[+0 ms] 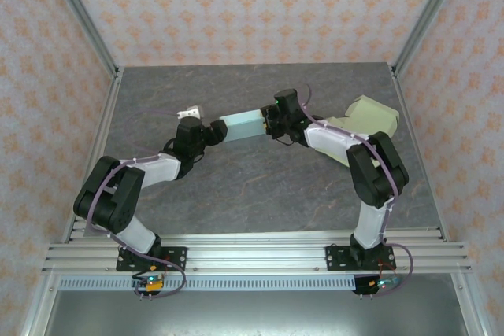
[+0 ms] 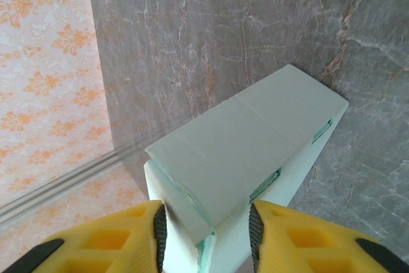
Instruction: Fold the paper box
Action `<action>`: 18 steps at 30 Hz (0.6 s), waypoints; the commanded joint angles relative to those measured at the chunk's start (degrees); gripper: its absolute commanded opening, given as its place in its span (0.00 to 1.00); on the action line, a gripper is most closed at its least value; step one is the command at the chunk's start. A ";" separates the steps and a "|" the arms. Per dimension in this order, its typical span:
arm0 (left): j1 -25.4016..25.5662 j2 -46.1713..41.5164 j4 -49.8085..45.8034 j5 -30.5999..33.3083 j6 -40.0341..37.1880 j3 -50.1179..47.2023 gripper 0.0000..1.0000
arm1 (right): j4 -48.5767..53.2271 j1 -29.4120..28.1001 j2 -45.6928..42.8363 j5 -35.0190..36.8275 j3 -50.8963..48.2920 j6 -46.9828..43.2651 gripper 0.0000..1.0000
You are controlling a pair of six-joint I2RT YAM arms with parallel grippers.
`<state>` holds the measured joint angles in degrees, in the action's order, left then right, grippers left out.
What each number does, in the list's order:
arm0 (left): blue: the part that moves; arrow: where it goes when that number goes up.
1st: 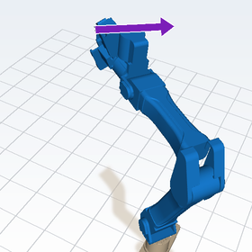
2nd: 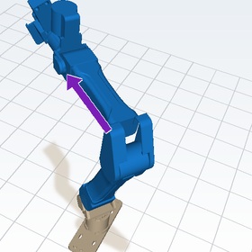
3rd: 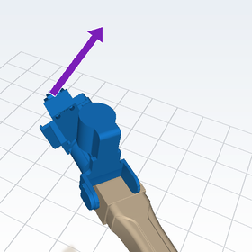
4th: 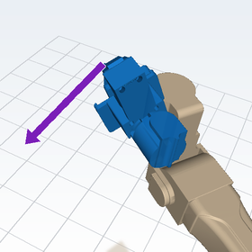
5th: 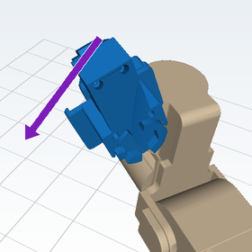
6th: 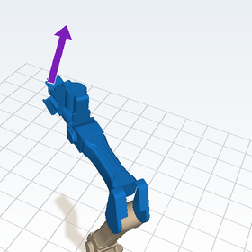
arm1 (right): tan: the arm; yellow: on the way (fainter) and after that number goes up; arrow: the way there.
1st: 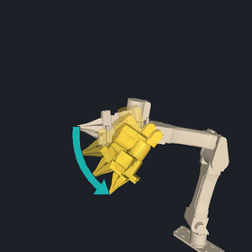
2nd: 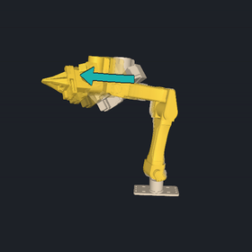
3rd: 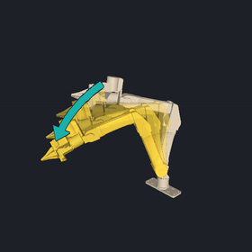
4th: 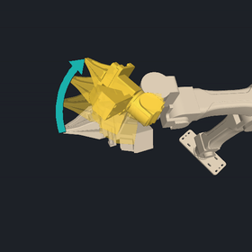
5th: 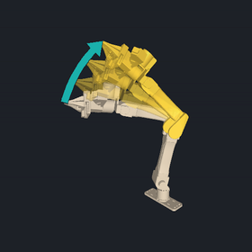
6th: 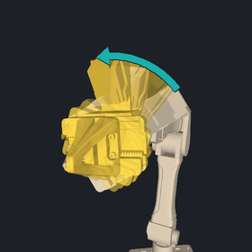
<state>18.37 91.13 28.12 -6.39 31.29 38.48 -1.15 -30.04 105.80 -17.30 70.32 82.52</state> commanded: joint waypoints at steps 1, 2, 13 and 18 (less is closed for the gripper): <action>0.26 2.38 -11.12 3.38 -2.38 -2.46 0.75 | 7.32 0.59 -3.46 1.82 2.80 -3.77 0.42; 0.30 2.38 -11.51 3.48 -2.60 -2.08 0.75 | 7.19 0.60 -4.19 1.36 2.63 -3.27 0.42; 0.25 4.03 -12.54 2.88 -3.15 -0.01 0.75 | 0.14 0.86 3.98 -1.67 -4.39 -1.90 0.41; 0.27 4.27 -12.97 2.80 -3.63 0.52 0.75 | 6.90 0.95 -0.87 2.37 -0.65 -7.66 0.42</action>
<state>18.39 92.05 26.89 -5.32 30.30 40.25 -3.73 -28.95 106.19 -17.74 68.18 78.94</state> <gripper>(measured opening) 0.749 0.415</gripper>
